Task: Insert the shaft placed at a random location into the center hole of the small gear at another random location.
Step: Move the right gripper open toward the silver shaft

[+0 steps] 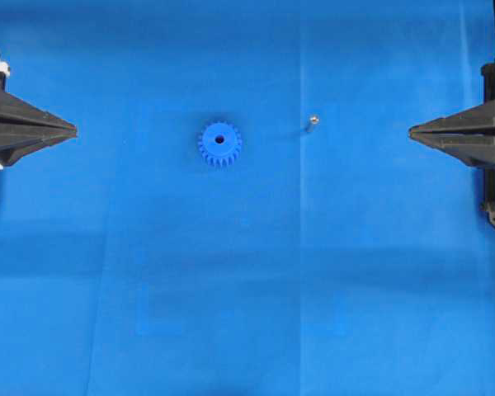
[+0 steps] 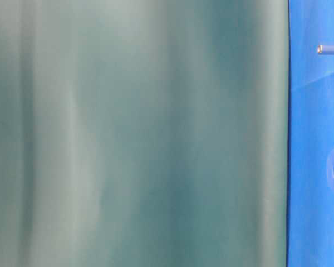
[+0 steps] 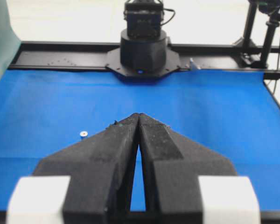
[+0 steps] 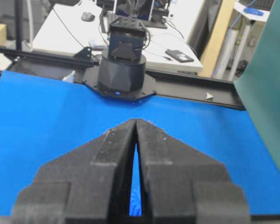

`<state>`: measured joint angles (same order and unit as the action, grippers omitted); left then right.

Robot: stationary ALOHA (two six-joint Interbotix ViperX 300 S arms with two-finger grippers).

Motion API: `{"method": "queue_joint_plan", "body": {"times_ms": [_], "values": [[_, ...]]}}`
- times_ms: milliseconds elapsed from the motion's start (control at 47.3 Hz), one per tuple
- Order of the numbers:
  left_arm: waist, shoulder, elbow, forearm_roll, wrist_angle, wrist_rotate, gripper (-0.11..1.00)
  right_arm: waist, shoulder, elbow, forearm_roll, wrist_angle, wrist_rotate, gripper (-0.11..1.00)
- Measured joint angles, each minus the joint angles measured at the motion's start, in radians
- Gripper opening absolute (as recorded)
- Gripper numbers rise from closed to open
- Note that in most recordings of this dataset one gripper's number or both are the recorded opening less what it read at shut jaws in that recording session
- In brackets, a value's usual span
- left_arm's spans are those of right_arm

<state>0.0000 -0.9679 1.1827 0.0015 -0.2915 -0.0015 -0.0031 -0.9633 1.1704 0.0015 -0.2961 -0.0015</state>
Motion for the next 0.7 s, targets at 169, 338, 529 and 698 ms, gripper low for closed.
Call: {"method": "queue_joint_plan", "body": {"times_ms": [169,338,529,698], "values": [[-0.002,0.002,0.002,-0.002,0.000,-0.015,0.00,0.000,0.005,-0.002,0.000,0.035,0.000,-0.06],[-0.002,0.005,0.000,-0.002,0.002,-0.015,0.00,-0.003,0.040,-0.005,0.000,0.032,0.000,-0.06],[-0.002,0.006,0.002,-0.002,0.000,-0.015,0.00,-0.055,0.127,-0.005,0.000,-0.040,0.000,-0.04],[-0.002,0.006,0.003,-0.002,0.000,-0.015,0.00,-0.110,0.272,-0.005,0.002,-0.104,0.000,0.19]]}}
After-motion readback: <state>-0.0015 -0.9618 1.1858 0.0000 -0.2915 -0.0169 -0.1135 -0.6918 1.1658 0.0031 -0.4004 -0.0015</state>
